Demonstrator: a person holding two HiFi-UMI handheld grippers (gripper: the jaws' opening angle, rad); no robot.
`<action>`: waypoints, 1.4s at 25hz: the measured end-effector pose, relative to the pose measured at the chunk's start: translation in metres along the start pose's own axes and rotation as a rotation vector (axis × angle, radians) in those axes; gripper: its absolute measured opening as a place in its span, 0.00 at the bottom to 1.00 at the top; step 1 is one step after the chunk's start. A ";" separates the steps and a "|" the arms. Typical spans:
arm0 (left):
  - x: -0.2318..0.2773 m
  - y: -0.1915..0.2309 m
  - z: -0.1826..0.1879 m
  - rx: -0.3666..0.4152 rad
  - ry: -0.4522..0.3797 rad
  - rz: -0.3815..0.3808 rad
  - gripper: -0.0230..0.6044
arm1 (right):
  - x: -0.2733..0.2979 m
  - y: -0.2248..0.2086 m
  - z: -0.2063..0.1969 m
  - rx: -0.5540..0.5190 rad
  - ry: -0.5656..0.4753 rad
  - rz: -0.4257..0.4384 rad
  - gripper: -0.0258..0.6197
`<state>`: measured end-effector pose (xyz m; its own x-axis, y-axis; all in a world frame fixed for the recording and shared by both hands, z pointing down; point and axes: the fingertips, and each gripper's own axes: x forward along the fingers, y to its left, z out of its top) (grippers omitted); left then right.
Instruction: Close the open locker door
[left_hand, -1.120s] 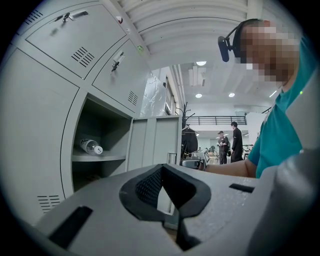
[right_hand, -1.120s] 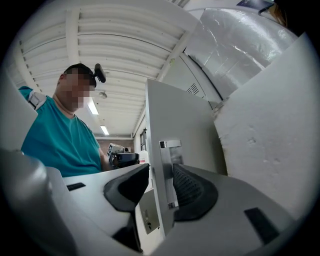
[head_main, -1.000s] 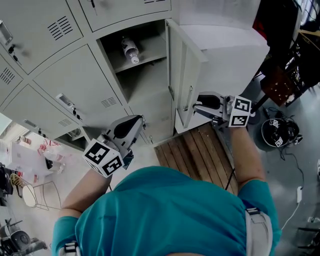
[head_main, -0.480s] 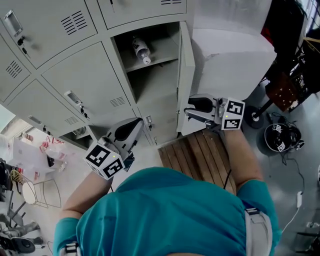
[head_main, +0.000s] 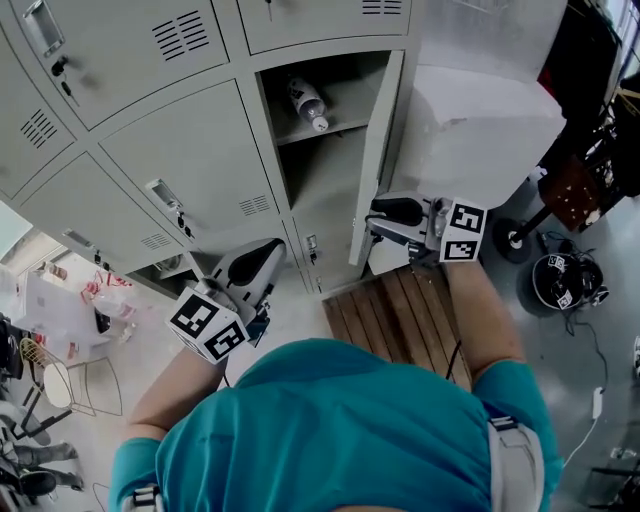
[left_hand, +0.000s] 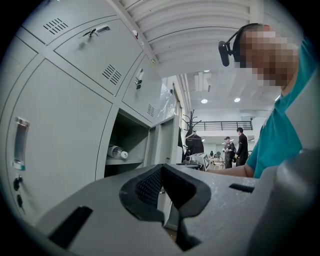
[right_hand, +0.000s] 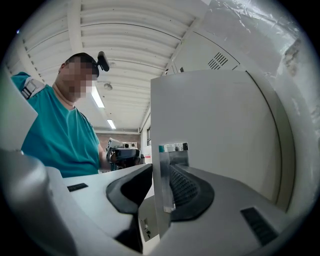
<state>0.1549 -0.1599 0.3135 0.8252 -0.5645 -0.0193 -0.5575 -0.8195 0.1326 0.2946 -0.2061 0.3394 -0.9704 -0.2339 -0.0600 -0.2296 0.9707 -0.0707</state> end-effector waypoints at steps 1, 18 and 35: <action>-0.003 0.003 0.001 -0.002 -0.002 0.001 0.04 | 0.004 -0.001 0.000 0.002 0.000 0.001 0.20; -0.045 0.045 0.005 -0.011 -0.016 0.043 0.04 | 0.068 -0.027 -0.002 0.010 -0.018 -0.022 0.18; -0.077 0.075 0.005 -0.015 -0.015 0.104 0.04 | 0.114 -0.068 -0.004 -0.025 -0.029 -0.162 0.10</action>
<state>0.0496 -0.1782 0.3197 0.7615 -0.6479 -0.0193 -0.6384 -0.7549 0.1499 0.1994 -0.2982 0.3408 -0.9182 -0.3884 -0.0783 -0.3848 0.9212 -0.0573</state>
